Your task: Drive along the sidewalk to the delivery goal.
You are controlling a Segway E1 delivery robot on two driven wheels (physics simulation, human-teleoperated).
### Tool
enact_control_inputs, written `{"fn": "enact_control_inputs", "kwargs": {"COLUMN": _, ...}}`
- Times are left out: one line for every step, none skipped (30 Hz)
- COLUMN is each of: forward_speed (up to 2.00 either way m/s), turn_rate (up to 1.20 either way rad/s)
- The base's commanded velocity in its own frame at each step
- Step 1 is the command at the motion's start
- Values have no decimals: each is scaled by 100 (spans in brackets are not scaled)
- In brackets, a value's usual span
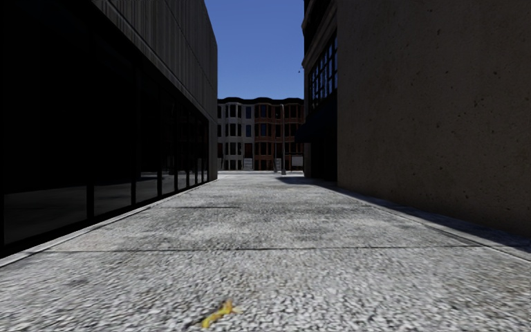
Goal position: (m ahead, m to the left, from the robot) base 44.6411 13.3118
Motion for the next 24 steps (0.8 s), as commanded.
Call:
{"fn": "enact_control_inputs", "kwargs": {"forward_speed": 200, "turn_rate": 0}}
{"fn": "enact_control_inputs", "kwargs": {"forward_speed": 200, "turn_rate": 0}}
{"fn": "enact_control_inputs", "kwargs": {"forward_speed": 200, "turn_rate": 0}}
{"fn": "enact_control_inputs", "kwargs": {"forward_speed": 200, "turn_rate": 0}}
{"fn": "enact_control_inputs", "kwargs": {"forward_speed": 200, "turn_rate": 0}}
{"fn": "enact_control_inputs", "kwargs": {"forward_speed": 200, "turn_rate": 0}}
{"fn": "enact_control_inputs", "kwargs": {"forward_speed": 200, "turn_rate": 0}}
{"fn": "enact_control_inputs", "kwargs": {"forward_speed": 200, "turn_rate": 0}}
{"fn": "enact_control_inputs", "kwargs": {"forward_speed": 200, "turn_rate": 0}}
{"fn": "enact_control_inputs", "kwargs": {"forward_speed": 200, "turn_rate": 0}}
{"fn": "enact_control_inputs", "kwargs": {"forward_speed": 200, "turn_rate": 0}}
{"fn": "enact_control_inputs", "kwargs": {"forward_speed": 200, "turn_rate": 0}}
{"fn": "enact_control_inputs", "kwargs": {"forward_speed": 200, "turn_rate": 0}}
{"fn": "enact_control_inputs", "kwargs": {"forward_speed": 200, "turn_rate": 0}}
{"fn": "enact_control_inputs", "kwargs": {"forward_speed": 200, "turn_rate": 0}}
{"fn": "enact_control_inputs", "kwargs": {"forward_speed": 200, "turn_rate": 0}}
{"fn": "enact_control_inputs", "kwargs": {"forward_speed": 200, "turn_rate": 0}}
{"fn": "enact_control_inputs", "kwargs": {"forward_speed": 200, "turn_rate": 0}}
{"fn": "enact_control_inputs", "kwargs": {"forward_speed": 200, "turn_rate": 0}}
{"fn": "enact_control_inputs", "kwargs": {"forward_speed": 200, "turn_rate": 0}}
{"fn": "enact_control_inputs", "kwargs": {"forward_speed": 200, "turn_rate": 0}}
{"fn": "enact_control_inputs", "kwargs": {"forward_speed": 200, "turn_rate": 0}}
{"fn": "enact_control_inputs", "kwargs": {"forward_speed": 200, "turn_rate": 0}}
{"fn": "enact_control_inputs", "kwargs": {"forward_speed": 200, "turn_rate": 0}}
